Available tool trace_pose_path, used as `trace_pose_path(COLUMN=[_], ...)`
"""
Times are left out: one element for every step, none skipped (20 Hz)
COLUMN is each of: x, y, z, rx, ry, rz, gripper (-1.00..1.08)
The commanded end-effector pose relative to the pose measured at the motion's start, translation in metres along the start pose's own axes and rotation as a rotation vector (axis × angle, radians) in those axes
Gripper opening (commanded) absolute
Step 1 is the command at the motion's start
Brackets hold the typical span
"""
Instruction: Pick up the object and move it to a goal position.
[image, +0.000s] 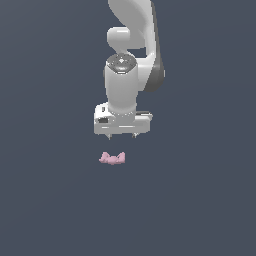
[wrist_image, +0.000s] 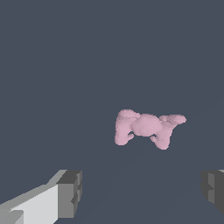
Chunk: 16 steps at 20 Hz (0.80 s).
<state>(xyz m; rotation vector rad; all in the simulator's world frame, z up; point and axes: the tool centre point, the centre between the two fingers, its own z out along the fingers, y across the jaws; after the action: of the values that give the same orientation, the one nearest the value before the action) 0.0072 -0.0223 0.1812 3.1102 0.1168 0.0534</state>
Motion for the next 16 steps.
trace_pose_path(x=[0.001,0.001,0.001,0.002,0.002,0.003,0.003,0.004,0.004,0.005,0.005,0.005,0.006,0.006,0.007,0.007], y=[0.001,0.002,0.003,0.003,0.004,0.005,0.006,0.007,0.008,0.009,0.009,0.010,0.011,0.012,0.013,0.014], z=[0.003,0.004,0.006,0.007,0.009,0.011,0.013,0.014,0.017,0.019,0.021,0.023,0.025,0.027,0.029,0.031], rx=[-0.001,-0.002,-0.002,-0.003,-0.003,-0.003,-0.004,-0.004,-0.004,-0.004,-0.005,-0.005,-0.004,-0.004,-0.004,-0.004], ry=[-0.002,-0.003,-0.004,-0.004,-0.005,-0.007,-0.008,-0.009,-0.010,-0.011,-0.012,-0.013,-0.015,-0.016,-0.017,-0.018], rz=[-0.037,-0.055,-0.073,-0.094,-0.115,-0.138,-0.162,-0.187,-0.213,-0.240,-0.266,-0.292,-0.319,-0.345,-0.372,-0.398], gripper=[1.00,1.00,1.00,1.00,1.00,1.00,1.00,1.00,1.00,1.00,1.00,1.00,1.00,1.00,1.00,1.00])
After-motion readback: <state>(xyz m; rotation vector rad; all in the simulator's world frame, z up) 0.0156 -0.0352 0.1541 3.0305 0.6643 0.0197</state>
